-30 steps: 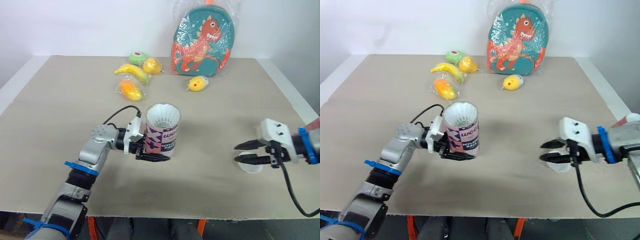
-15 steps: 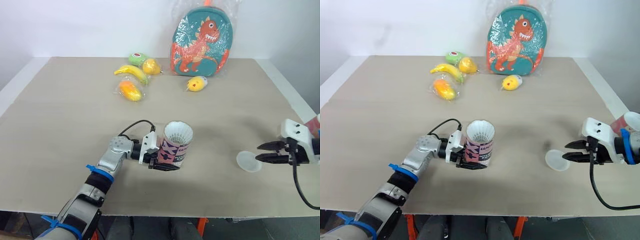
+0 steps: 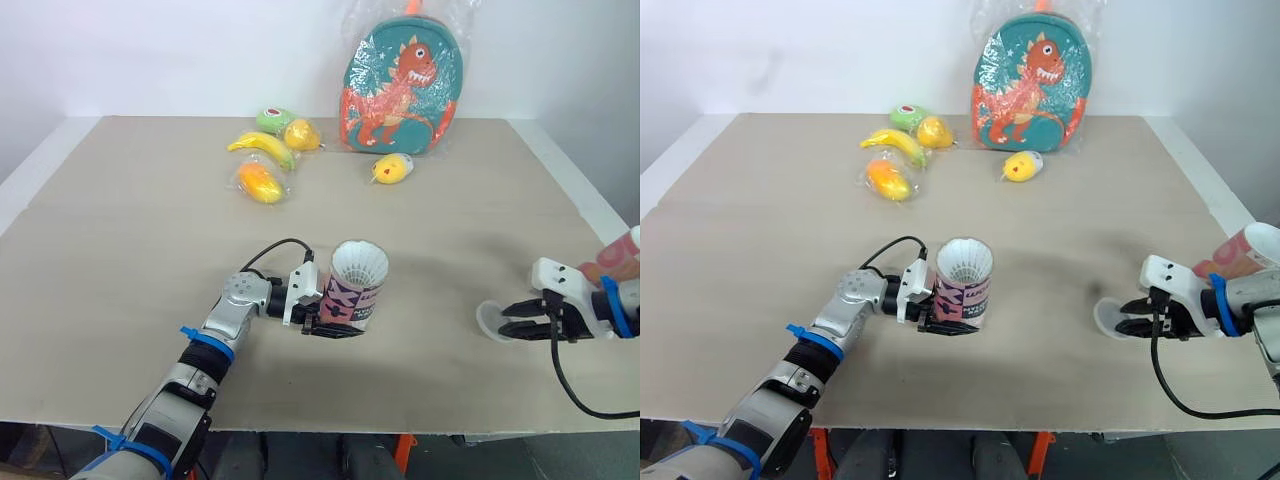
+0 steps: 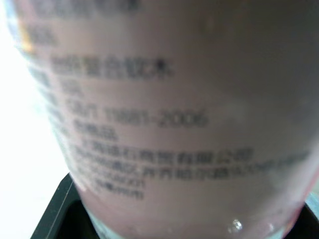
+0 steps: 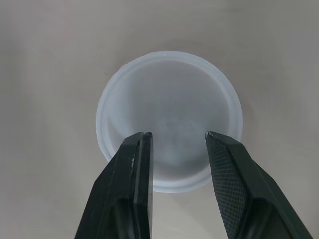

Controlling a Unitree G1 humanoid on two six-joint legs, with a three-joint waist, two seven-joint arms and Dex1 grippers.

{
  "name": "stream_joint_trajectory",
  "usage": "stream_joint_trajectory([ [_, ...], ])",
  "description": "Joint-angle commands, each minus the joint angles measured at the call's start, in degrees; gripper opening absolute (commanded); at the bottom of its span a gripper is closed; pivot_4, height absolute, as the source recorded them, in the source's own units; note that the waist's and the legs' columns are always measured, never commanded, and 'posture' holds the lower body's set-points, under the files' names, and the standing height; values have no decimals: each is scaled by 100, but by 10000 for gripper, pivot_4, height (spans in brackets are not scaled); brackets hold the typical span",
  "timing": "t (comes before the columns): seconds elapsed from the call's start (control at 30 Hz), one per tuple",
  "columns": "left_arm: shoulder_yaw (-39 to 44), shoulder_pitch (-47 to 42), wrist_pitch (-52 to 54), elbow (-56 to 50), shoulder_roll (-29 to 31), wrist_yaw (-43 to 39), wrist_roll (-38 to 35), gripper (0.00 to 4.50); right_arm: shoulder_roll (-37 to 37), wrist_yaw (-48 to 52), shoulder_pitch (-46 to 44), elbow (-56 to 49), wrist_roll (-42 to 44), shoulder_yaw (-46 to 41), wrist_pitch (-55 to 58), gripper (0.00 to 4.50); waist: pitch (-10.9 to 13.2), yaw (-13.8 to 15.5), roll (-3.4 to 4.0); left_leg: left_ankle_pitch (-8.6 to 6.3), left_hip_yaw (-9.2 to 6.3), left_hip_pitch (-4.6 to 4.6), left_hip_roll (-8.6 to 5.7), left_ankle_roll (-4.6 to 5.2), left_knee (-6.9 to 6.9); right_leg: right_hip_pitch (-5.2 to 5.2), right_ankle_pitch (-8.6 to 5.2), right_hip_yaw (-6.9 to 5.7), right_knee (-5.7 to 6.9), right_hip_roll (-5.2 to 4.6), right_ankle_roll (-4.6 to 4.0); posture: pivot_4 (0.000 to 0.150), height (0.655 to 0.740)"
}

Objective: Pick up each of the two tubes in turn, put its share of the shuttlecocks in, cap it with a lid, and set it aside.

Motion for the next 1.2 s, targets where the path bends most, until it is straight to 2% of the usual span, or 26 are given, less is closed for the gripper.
stream_joint_trajectory([
  [0.03, -54, 68, -67, -23, 13, -24, 87, 28347, 14, -20, -103, 109, -144, 55, -141, 18918, 0, -1, 0, 0, 0, 6, 0, 0, -1, 5, -1, 0, 0, 0, -1, 1500, 7347],
  [0.27, -30, 17, -36, 19, -19, -40, 76, 28347, 12, 337, -381, -369, 615, -399, 364, 18918, -2, -9, 5, 0, 0, 10, 0, 0, -3, 9, -1, 0, 0, -1, 0, 1500, 7347],
  [0.47, 16, -86, -90, 190, -22, -59, 89, 28347, -153, 449, -434, -424, 742, -562, 399, 18918, -2, -2, 4, 0, -1, 10, 0, -1, -7, 10, -5, -1, -3, -1, 1, 1500, 7347],
  [0.53, 24, -118, -108, 234, -33, -51, 86, 28347, -128, 352, -582, -271, 711, -581, 390, 18918, -2, -4, 5, 0, 0, 10, 0, -1, -7, 9, -4, -1, -3, -1, 0, 1500, 7347],
  [0.73, 15, -130, -104, 259, -30, -81, 82, 28347, 157, -227, -1176, 938, -74, -81, -111, 18918, -1, -7, 3, 0, 1, 13, 0, -2, -4, 10, 1, -1, -4, -2, -1, 1500, 7347],
  [1.2, 88, -120, -49, 224, 78, -89, 83, 28347, 434, 95, -1121, 1456, -338, 219, -395, 18918, -3, -15, 9, 1, 0, 16, -1, -2, -11, 9, 0, 0, -4, 0, -4, 1500, 7347],
])
